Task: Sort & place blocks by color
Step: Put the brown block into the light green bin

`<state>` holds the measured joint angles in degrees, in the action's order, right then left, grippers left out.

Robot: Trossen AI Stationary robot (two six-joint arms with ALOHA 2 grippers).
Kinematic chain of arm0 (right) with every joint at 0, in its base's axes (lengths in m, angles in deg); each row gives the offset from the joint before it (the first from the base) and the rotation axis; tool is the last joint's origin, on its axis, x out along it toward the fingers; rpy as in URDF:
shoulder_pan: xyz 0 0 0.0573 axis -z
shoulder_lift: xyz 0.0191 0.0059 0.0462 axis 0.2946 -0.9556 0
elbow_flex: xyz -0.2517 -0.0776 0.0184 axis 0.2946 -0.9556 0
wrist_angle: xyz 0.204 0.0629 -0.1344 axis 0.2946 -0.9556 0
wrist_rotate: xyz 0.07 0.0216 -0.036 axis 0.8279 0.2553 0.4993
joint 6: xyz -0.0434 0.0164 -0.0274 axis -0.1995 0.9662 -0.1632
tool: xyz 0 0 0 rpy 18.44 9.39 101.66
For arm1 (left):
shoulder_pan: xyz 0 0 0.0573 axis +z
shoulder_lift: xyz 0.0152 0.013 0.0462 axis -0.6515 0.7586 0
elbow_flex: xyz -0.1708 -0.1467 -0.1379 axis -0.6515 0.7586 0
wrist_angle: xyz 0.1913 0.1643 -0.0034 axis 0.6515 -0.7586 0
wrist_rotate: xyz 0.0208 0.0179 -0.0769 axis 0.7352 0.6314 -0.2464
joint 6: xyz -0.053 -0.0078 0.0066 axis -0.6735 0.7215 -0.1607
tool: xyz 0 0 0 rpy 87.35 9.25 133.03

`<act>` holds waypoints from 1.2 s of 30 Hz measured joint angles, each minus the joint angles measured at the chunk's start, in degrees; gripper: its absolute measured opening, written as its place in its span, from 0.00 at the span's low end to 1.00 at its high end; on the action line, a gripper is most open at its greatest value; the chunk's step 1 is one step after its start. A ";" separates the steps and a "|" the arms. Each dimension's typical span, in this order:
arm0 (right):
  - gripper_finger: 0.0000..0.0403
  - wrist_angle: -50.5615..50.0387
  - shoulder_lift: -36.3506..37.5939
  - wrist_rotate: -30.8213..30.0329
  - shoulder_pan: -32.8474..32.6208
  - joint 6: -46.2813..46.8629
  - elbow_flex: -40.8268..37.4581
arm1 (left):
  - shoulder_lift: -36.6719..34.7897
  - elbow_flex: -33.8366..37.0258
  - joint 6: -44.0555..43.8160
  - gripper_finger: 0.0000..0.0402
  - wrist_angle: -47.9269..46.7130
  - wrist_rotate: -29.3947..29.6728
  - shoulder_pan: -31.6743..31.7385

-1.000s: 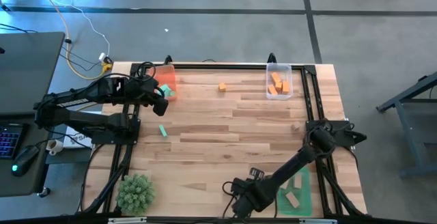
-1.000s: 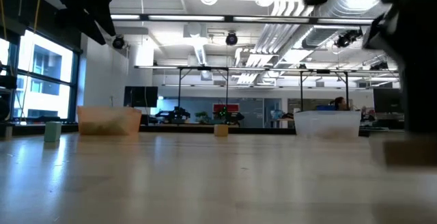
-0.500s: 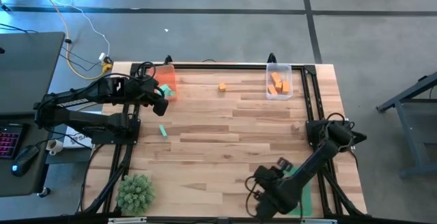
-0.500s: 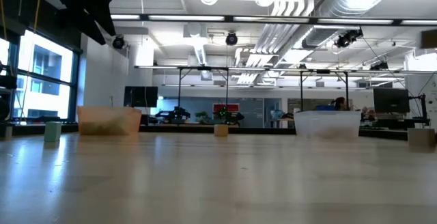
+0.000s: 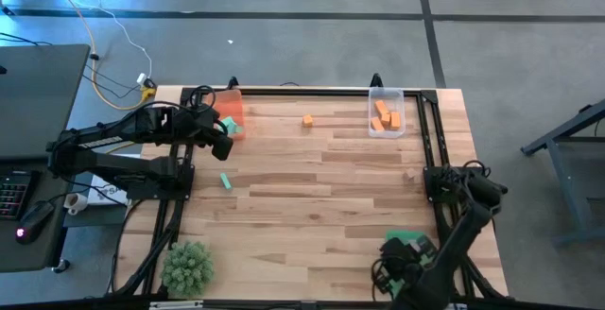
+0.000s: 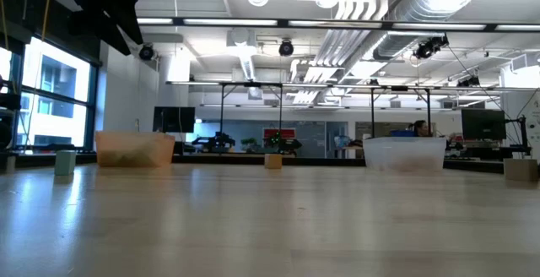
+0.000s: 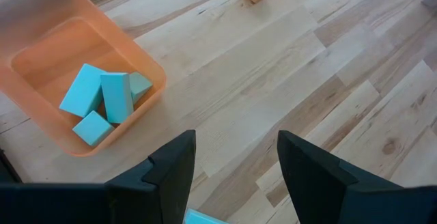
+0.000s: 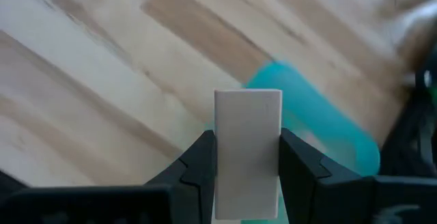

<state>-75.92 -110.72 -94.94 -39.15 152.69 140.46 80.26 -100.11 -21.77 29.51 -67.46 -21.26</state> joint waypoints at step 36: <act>0.31 3.80 -5.31 16.37 -1.56 13.14 0.00 | 0.25 0.00 0.02 0.48 -0.05 -1.98 0.00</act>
<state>-72.13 -116.04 -78.57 -40.71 165.83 140.46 80.51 -100.11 -21.74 29.46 -69.44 -21.26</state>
